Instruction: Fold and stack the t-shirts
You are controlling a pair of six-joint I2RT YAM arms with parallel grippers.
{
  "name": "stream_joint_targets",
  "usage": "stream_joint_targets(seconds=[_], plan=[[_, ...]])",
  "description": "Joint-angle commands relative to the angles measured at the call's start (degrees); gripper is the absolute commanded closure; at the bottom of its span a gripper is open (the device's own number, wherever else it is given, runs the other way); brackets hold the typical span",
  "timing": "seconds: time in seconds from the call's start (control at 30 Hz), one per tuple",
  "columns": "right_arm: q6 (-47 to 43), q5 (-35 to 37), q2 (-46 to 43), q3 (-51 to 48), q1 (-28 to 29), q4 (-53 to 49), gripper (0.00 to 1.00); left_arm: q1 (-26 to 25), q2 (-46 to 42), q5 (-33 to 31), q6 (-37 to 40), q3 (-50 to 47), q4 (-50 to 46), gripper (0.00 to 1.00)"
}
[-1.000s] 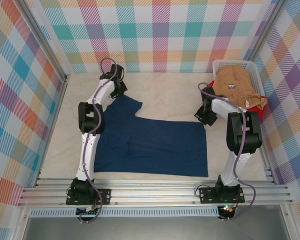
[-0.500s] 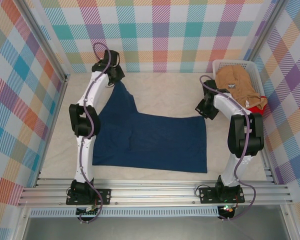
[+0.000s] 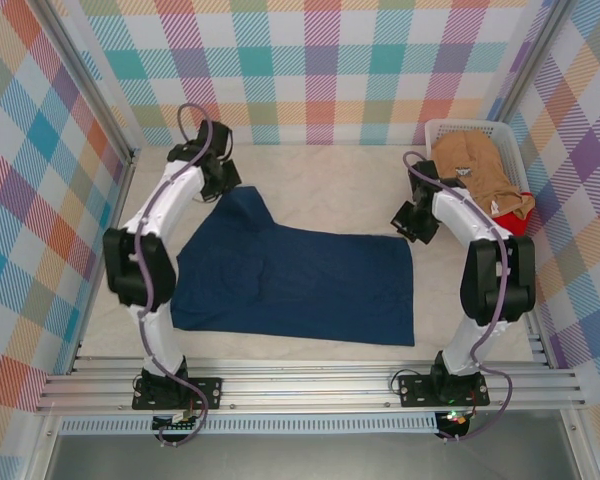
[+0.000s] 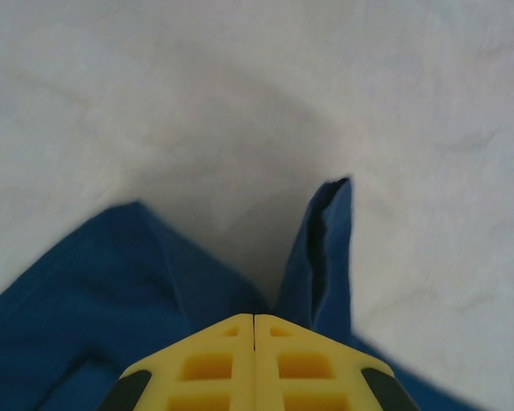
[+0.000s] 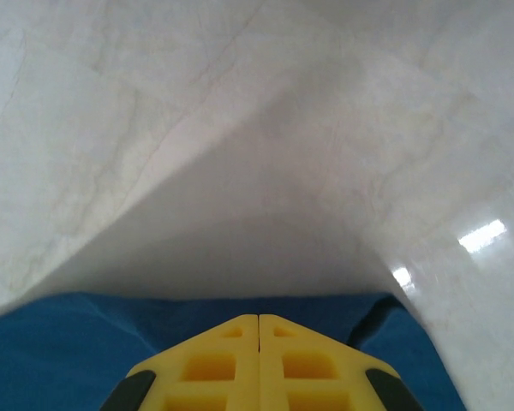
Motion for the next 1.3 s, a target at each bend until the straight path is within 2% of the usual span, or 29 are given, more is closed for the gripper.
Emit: stream_joint_targets(seconds=[0.0, 0.17, 0.37, 0.53, 0.7, 1.17, 1.27], plan=[[-1.94, -3.71, -4.58, -3.45, 0.26, -5.66, 1.00, -0.98, -11.76, -6.13, -3.08, -10.51, -3.69, 1.00], [-3.03, -7.67, -8.47, -8.72, 0.69, -10.26, 1.00, -1.14, -26.73, -8.57, -7.68, -27.04, -5.50, 1.00], [-2.63, -5.55, -11.93, -16.89, 1.06, -13.18, 1.00, -1.16, -35.53, -10.83, -12.93, -37.15, -9.60, 1.00], [-1.66, -0.80, -11.14, -18.83, 1.06, -13.21, 1.00, -1.16, -40.09, -16.70, -18.47, -40.50, -13.91, 1.00], [-0.61, 1.45, -10.16, -18.74, 1.03, -13.36, 1.00, -1.07, -41.65, -18.81, -19.87, -41.97, -15.77, 1.00], [-0.49, 4.43, -10.58, -15.87, 0.89, -14.61, 1.00, -1.24, -43.28, -17.34, -22.56, -45.51, -16.76, 1.00], [-0.55, 4.11, -10.00, -15.43, 0.89, -14.37, 1.00, -2.61, -44.63, -16.74, -23.49, -45.34, -16.62, 1.00]])
